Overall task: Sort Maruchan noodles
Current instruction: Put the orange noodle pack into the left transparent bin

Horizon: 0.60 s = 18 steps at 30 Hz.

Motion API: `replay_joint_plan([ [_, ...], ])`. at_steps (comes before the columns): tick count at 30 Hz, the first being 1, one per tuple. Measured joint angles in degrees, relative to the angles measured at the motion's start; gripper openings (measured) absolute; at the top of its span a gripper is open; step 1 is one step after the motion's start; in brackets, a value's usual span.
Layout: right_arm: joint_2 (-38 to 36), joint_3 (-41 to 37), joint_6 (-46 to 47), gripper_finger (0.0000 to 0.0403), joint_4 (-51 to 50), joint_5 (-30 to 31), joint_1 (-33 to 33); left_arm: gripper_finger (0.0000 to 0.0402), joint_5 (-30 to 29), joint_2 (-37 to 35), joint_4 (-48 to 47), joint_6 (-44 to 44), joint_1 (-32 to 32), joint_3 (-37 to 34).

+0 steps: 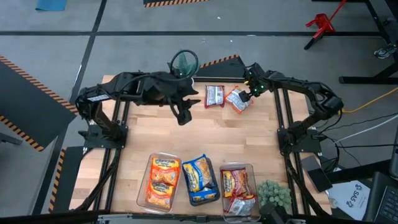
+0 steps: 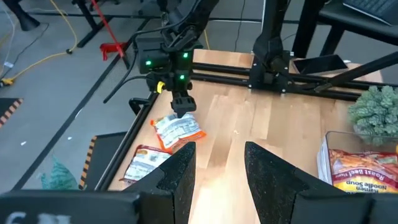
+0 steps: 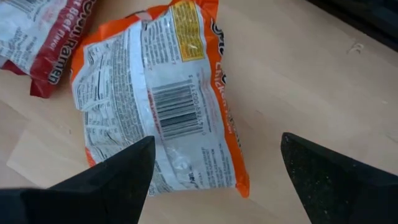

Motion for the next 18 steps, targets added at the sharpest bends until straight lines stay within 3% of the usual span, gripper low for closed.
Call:
replay_joint_plan([
  [18, 1.2, 0.0, -0.7, 0.0285, -1.6, 0.6, 0.6, 0.0131, 0.2, 0.0, 0.0, -0.2, 0.2, 0.0],
])
